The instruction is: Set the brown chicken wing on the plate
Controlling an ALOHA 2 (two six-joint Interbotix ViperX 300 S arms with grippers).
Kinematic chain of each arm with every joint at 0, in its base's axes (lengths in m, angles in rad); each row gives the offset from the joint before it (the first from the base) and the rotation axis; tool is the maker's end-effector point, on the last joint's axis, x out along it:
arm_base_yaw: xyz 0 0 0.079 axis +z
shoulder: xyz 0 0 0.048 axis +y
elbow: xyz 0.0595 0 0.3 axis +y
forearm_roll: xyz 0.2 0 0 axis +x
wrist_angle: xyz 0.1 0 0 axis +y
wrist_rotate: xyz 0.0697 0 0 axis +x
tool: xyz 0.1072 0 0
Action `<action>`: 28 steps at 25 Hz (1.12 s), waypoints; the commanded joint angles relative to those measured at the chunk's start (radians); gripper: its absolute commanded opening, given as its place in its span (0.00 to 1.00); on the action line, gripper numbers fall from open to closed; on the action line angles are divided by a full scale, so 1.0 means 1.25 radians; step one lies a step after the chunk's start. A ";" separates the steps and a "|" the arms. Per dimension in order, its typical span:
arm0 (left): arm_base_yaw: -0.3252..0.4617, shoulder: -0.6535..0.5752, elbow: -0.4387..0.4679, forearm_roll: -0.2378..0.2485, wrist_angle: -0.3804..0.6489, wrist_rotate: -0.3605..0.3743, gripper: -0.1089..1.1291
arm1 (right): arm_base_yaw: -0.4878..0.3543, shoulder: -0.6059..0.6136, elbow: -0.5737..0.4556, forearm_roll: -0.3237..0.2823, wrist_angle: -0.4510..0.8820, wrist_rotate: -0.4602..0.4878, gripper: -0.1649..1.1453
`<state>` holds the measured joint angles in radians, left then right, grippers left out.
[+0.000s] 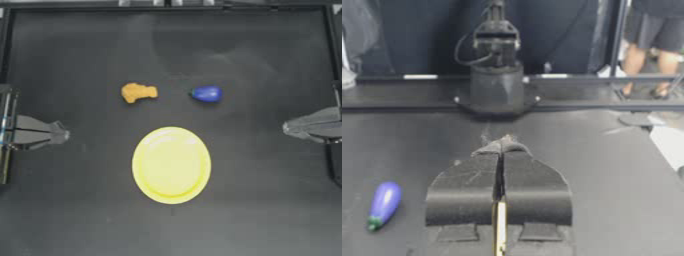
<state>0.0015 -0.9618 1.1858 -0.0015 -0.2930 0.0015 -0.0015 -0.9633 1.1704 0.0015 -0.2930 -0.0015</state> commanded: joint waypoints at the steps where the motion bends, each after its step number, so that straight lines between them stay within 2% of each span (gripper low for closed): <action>1: 0.001 -0.009 0.001 -0.002 -0.012 0.002 0.08 | -0.002 0.000 0.007 0.000 -0.004 0.002 0.10; 7: 0.001 -0.012 -0.007 0.001 -0.007 0.015 0.18 | -0.002 0.000 0.007 -0.005 0.006 -0.001 0.23; 9: 0.001 -0.011 -0.007 0.001 -0.007 0.018 0.27 | -0.002 0.000 0.004 -0.011 0.007 -0.005 0.28; 10: 0.001 -0.011 -0.007 0.001 -0.007 0.018 0.37 | -0.004 0.000 0.002 -0.018 0.007 -0.005 0.34; 12: 0.001 -0.011 -0.007 -0.001 -0.006 0.017 0.60 | -0.004 0.000 -0.001 -0.033 0.007 -0.004 0.52; 14: 0.001 -0.010 -0.010 -0.002 -0.006 0.017 0.89 | -0.002 0.000 -0.004 -0.034 0.007 -0.004 0.74; 15: 0.001 -0.011 -0.012 -0.002 -0.006 0.017 0.97 | -0.004 0.000 -0.005 -0.036 0.007 -0.004 0.85; 16: 0.001 -0.010 -0.013 -0.001 -0.001 0.018 0.98 | -0.002 0.000 -0.007 -0.034 0.009 -0.004 0.95; 17: 0.001 -0.011 -0.017 -0.001 0.007 0.020 0.94 | -0.004 0.000 -0.007 -0.036 0.009 -0.004 0.96; 19: 0.009 -0.011 -0.025 -0.001 0.043 0.020 0.87 | -0.004 0.000 -0.007 -0.036 0.007 -0.005 0.89; 20: 0.015 -0.011 -0.031 -0.001 0.061 0.020 0.87 | -0.004 0.000 -0.009 -0.034 0.009 -0.004 0.87; 22: 0.032 -0.010 -0.042 -0.002 0.106 0.012 0.91 | -0.004 0.001 -0.009 -0.033 0.009 -0.004 0.87; 28: 0.142 0.022 -0.130 -0.005 0.347 0.015 0.92 | -0.004 0.000 -0.009 -0.018 0.036 0.000 0.89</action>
<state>0.1442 -0.9695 1.0769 -0.0107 0.0721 0.0184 -0.0061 -0.9664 1.1873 -0.0291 -0.2485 -0.0046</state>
